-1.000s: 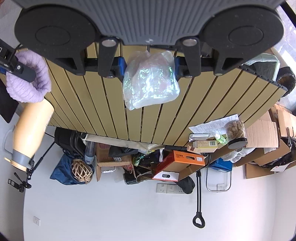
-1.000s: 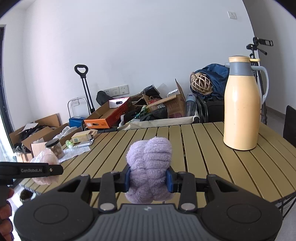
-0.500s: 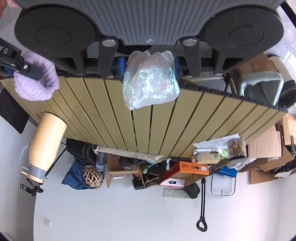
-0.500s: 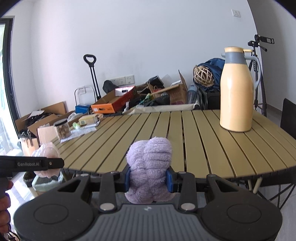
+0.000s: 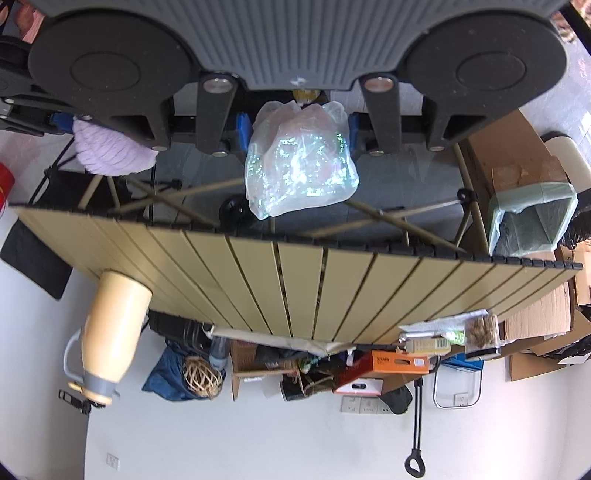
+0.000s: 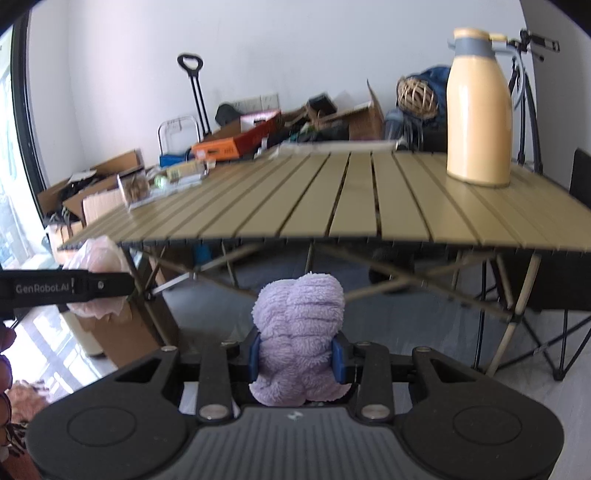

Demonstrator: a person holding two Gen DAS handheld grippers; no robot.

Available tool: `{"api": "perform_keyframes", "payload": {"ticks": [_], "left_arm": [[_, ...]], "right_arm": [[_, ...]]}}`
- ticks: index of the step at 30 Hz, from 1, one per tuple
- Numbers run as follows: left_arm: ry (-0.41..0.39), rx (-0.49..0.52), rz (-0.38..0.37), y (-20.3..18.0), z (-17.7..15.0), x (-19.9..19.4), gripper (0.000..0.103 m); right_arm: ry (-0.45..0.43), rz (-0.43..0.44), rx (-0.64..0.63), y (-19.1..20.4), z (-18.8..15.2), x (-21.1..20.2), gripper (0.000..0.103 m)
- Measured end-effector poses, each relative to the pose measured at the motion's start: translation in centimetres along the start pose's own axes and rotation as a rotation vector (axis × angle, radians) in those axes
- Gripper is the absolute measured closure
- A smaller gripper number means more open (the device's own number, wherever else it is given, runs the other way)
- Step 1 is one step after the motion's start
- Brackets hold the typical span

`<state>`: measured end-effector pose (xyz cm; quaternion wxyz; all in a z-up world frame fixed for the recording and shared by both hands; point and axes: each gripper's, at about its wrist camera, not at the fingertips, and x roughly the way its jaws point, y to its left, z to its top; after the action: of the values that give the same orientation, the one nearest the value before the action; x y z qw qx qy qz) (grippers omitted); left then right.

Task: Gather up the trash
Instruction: 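Lift the sock and bag off the table and lower both tools toward the black bin, then open the right gripper over the bin to drop the lilac sock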

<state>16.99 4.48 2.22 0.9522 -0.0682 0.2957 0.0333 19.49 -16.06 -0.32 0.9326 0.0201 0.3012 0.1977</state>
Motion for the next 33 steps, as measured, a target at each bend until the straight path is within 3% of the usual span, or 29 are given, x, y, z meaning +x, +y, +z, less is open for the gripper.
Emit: {"api": "perform_keyframes", "payload": {"ticks": [14,33], "left_arm": [[0.175,0.038,0.010,-0.4,-6.6,5.1,0.057],[0.366,-0.014,0.025,2.4,-10.1,12.2,0.057]], "right_arm": [[0.196,0.014,0.020,0.0,-6.7,4.3,0.068],[0.353,-0.025,0.074,-2.1,-10.3,10.3,0.068]]}}
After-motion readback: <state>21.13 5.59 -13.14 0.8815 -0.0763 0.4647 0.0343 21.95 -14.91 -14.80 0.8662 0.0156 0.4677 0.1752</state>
